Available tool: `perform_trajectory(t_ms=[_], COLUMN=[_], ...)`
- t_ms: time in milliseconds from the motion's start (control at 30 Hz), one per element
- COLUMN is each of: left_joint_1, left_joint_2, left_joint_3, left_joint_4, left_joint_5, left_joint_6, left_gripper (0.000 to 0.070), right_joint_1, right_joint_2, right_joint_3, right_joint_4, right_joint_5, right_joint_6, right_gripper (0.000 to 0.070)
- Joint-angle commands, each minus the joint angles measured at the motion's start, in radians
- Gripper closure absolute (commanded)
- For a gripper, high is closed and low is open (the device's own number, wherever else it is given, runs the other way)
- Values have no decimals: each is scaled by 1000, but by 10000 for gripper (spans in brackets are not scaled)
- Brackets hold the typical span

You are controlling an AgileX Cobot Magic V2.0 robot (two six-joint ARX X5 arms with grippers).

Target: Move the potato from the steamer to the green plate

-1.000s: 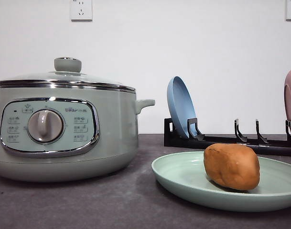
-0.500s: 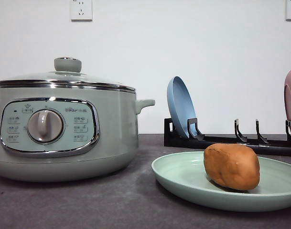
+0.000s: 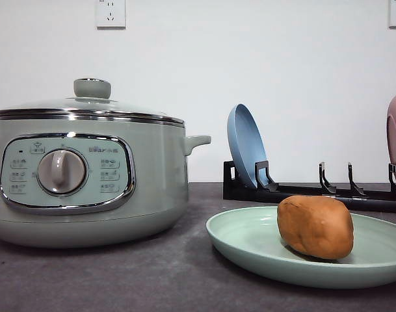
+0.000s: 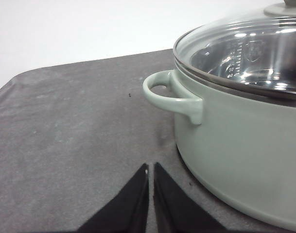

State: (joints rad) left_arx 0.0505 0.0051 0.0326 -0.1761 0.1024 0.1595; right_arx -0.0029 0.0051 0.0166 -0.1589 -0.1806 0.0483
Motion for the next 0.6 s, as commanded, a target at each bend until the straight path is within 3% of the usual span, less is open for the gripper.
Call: perform_trajectory(t_ms=[0, 567], left_joint_1=[2, 2], left_joint_2=[-2, -2], left_joint_3=[-21, -21], left_joint_4=[-7, -7], left_joint_5=[-1, -1], left_joint_6=[4, 4], left_gripper=[690, 690], right_joint_1=[0, 0], right_joint_2=[-2, -2], right_joint_3=[-5, -5], right_joint_4=[2, 2], right_joint_5=[-2, -2], right_joint_6=[-4, -4], right_gripper=[699, 699])
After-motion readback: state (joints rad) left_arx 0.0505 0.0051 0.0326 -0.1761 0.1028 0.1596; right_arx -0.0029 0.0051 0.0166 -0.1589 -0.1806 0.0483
